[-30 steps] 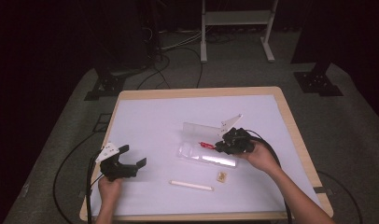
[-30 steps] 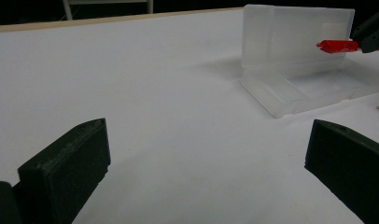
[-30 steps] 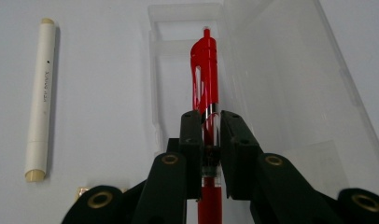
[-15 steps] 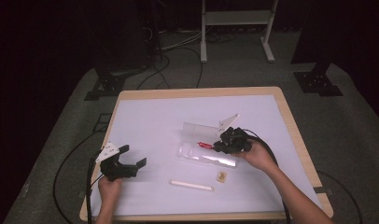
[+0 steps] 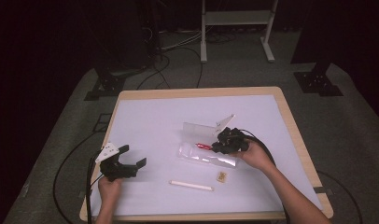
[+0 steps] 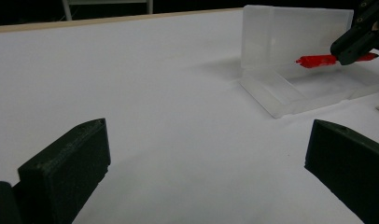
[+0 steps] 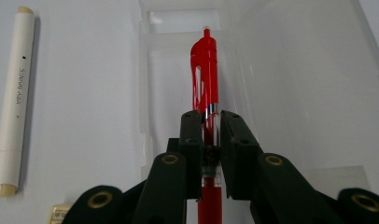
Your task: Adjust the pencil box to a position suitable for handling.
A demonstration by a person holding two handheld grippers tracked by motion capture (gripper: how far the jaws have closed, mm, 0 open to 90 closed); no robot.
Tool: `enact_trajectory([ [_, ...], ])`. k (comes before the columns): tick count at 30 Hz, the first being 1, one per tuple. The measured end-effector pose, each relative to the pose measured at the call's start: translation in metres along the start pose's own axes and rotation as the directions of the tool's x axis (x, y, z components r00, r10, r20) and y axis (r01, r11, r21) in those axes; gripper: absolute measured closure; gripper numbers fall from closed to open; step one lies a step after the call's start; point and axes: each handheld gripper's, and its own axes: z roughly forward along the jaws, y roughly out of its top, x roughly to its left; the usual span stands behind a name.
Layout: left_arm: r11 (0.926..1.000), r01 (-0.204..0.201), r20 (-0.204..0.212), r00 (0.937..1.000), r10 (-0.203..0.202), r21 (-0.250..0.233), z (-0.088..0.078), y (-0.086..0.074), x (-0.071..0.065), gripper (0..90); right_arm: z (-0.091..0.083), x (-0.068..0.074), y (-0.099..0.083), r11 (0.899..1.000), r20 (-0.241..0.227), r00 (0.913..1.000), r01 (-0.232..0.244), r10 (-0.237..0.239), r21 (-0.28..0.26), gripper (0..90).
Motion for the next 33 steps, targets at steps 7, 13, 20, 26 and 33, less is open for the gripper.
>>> enact_trajectory([
  [7,1.0000,0.000,0.001,1.0000,0.000,-0.002,0.000,0.000,0.000,0.0,0.007,-0.002,-0.001,1.000,-0.010,0.9999,0.011,-0.010,0.012,78.9],
  [13,1.0000,-0.001,0.000,1.0000,0.001,-0.001,0.000,0.000,0.000,0.0,0.012,-0.003,-0.002,1.000,-0.019,0.9998,0.010,-0.010,0.021,78.9],
  [20,1.0000,0.000,0.001,1.0000,0.000,0.000,0.000,0.000,0.000,0.0,0.017,-0.004,-0.002,0.999,-0.023,0.9997,0.013,-0.012,0.033,78.9],
  [26,1.0000,0.000,0.002,1.0000,0.000,-0.002,0.000,0.000,0.000,0.0,0.020,-0.004,-0.003,0.999,-0.029,0.9996,0.004,-0.003,0.041,78.9],
  [33,1.0000,0.000,0.001,1.0000,0.000,-0.002,0.000,0.000,0.000,0.0,0.022,-0.006,-0.004,0.999,-0.031,0.9995,-0.002,0.003,0.054,78.8],
])
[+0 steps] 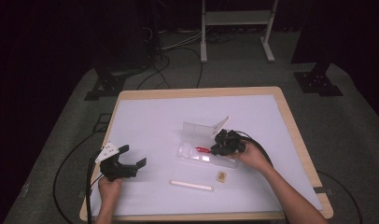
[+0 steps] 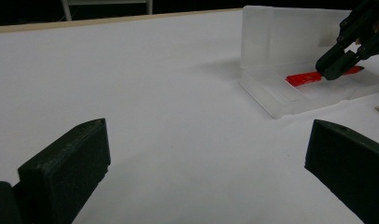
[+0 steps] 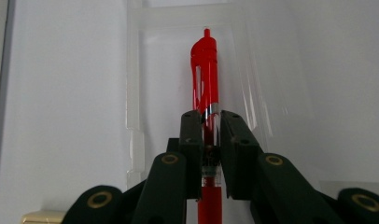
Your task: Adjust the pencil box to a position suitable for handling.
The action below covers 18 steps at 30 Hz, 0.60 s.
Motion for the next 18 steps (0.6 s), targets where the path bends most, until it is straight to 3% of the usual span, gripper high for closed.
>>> enact_trajectory([
  [18,1.0000,0.001,0.001,1.0000,-0.001,-0.001,0.0000,0.0000,-0.0001,0.0,0.0045,-0.0018,-0.0012,1.000,-0.008,0.9999,-0.010,0.010,0.018,78.2],
])
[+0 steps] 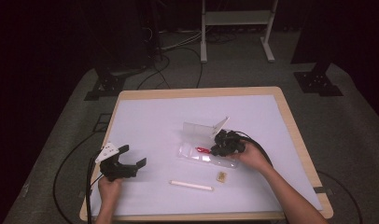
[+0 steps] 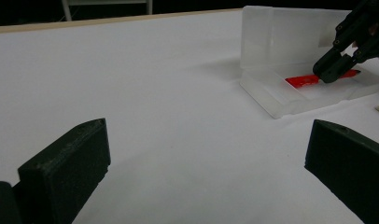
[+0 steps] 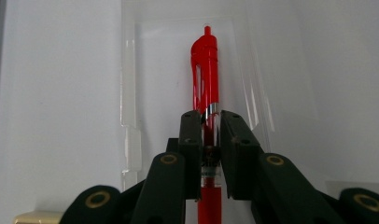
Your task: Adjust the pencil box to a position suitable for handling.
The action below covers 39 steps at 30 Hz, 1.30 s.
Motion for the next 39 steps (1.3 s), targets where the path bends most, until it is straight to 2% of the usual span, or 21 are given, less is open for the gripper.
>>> enact_trajectory([
  [12,1.0000,-0.001,0.000,1.0000,0.001,0.000,0.000,0.000,0.000,0.0,-0.003,0.001,0.000,1.000,0.001,1.0000,0.002,-0.002,-0.011,76.9],
  [21,1.0000,-0.001,-0.001,1.0000,0.001,0.002,0.000,0.000,0.000,0.0,-0.020,0.005,-0.003,0.999,0.016,0.9999,0.007,-0.006,-0.054,75.1],
  [39,1.0000,0.001,-0.003,1.0000,-0.001,0.005,0.000,0.000,0.000,0.0,-0.045,0.019,-0.022,0.994,0.001,0.9998,-0.017,0.018,-0.108,68.4],
])
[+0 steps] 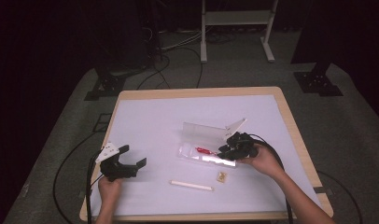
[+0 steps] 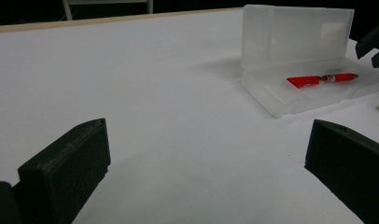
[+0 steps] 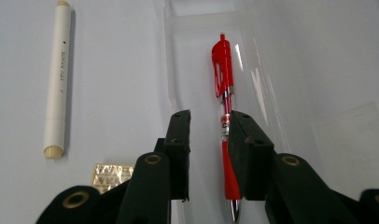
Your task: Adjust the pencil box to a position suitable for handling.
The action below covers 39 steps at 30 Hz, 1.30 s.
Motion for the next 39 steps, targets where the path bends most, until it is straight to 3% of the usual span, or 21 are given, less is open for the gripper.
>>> enact_trajectory([
  [20,1.0000,-0.005,0.000,1.0000,0.005,0.003,0.000,0.000,0.000,0.0,-0.004,0.026,-0.020,1.000,-0.035,0.9994,-0.007,0.007,-0.006,58.9],
  [21,1.0000,-0.005,0.000,1.0000,0.005,0.003,0.000,0.000,0.000,0.0,-0.004,0.026,-0.021,1.000,-0.036,0.9993,0.010,-0.010,-0.009,58.2],
  [31,1.0000,-0.004,0.001,1.0000,0.004,0.001,0.000,0.000,0.000,0.0,0.001,0.036,-0.029,1.000,-0.059,0.9981,-0.021,0.021,0.005,53.7],
  [39,1.0000,-0.004,0.000,1.0000,0.004,0.002,0.000,0.000,0.000,0.0,0.006,0.041,-0.033,1.000,-0.071,0.9974,-0.013,0.014,0.007,51.8],
])
